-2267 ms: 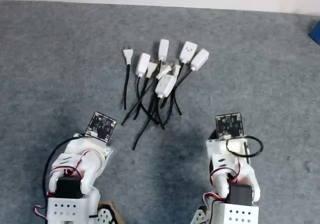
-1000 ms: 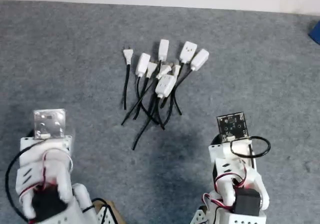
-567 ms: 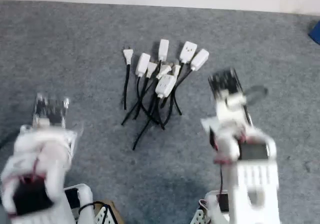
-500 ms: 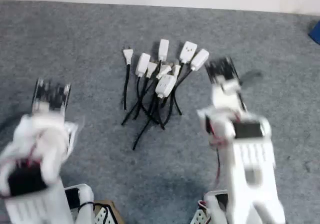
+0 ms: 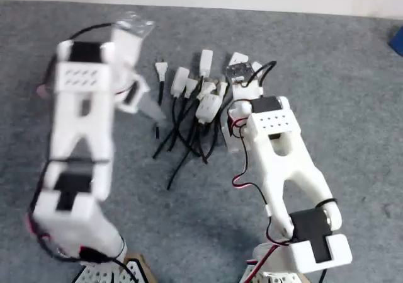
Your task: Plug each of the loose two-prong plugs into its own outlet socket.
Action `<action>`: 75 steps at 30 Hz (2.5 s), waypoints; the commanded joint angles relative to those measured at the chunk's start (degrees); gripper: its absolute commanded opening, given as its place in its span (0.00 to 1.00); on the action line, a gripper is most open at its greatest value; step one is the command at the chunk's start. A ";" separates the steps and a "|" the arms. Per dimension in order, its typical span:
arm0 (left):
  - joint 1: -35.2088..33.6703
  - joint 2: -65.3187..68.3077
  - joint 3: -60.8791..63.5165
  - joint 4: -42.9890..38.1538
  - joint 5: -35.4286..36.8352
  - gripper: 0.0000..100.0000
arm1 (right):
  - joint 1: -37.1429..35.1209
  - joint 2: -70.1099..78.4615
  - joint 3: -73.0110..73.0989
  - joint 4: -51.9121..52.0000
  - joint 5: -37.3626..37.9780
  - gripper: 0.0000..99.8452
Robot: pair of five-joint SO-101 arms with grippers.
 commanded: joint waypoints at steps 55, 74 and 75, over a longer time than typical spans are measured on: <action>15.25 -28.53 43.91 -31.74 5.19 0.34 | 17.54 -89.71 68.88 -7.16 13.01 0.01; 6.20 -70.99 111.87 -67.78 -1.14 0.34 | 17.45 -101.41 82.77 -4.70 12.92 0.01; 6.20 -71.52 113.98 -70.24 -1.14 0.34 | 17.45 -101.41 82.68 -4.79 12.92 0.01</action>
